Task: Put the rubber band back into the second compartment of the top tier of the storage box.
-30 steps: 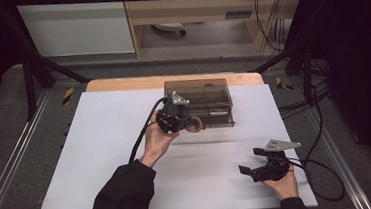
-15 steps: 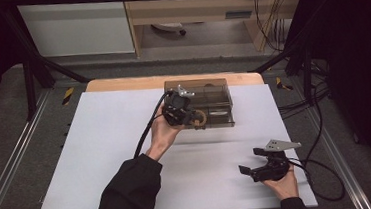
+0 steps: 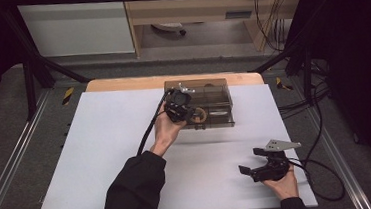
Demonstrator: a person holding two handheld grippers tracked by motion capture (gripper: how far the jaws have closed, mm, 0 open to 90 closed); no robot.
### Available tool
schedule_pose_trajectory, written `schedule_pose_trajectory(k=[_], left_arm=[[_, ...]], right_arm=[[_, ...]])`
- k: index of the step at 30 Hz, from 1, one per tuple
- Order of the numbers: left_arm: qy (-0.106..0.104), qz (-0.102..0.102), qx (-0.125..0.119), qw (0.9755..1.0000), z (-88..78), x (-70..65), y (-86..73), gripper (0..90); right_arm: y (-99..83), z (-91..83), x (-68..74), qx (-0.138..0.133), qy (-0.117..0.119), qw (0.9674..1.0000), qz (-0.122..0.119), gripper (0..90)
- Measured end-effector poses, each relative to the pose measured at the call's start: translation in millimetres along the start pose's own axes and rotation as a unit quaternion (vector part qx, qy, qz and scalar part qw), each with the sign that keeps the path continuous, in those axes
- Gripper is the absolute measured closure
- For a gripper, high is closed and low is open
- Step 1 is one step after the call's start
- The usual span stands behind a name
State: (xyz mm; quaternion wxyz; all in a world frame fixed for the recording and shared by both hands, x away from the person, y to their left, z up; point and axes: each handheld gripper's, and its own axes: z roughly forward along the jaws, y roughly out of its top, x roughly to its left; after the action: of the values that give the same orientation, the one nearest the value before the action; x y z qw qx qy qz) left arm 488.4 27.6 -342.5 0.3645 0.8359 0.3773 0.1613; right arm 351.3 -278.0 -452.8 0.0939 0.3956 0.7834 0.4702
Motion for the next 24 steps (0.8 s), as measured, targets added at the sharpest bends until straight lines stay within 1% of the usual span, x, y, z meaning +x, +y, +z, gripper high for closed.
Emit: schedule_pose_trajectory(k=[1, 7, 11, 12, 18, 24], left_arm=[[0.000, -0.003, 0.000, 1.0000, 1.4, -0.1, -0.3, 84.7], [0.004, -0.004, 0.001, 1.0000, 7.4, 0.6, -0.8, 84.7], [0.004, -0.004, 0.003, 1.0000, 10.4, 0.6, -1.4, 84.7], [0.002, -0.006, 0.004, 1.0000, 11.3, 0.4, -1.8, 84.7], [0.005, -0.001, 0.006, 1.0000, 16.6, -1.1, -3.5, 84.7], [0.002, 0.001, 0.010, 0.9999, 21.5, -2.7, -5.3, 84.7]], right_arm=[[0.0, 0.0, 0.0, 0.000, 0.000, 1.0000, 0.000, 0.7], [0.0, -0.1, -0.3, -0.001, 0.000, 1.0000, -0.002, 0.7], [0.0, -0.2, -0.2, 0.000, 0.000, 1.0000, -0.001, 0.7], [0.0, -0.1, -0.2, -0.001, 0.001, 1.0000, -0.001, 0.7], [0.0, -0.1, -0.2, -0.001, 0.001, 1.0000, -0.001, 0.7], [0.0, -0.2, -0.2, -0.001, 0.001, 1.0000, -0.001, 0.7]])
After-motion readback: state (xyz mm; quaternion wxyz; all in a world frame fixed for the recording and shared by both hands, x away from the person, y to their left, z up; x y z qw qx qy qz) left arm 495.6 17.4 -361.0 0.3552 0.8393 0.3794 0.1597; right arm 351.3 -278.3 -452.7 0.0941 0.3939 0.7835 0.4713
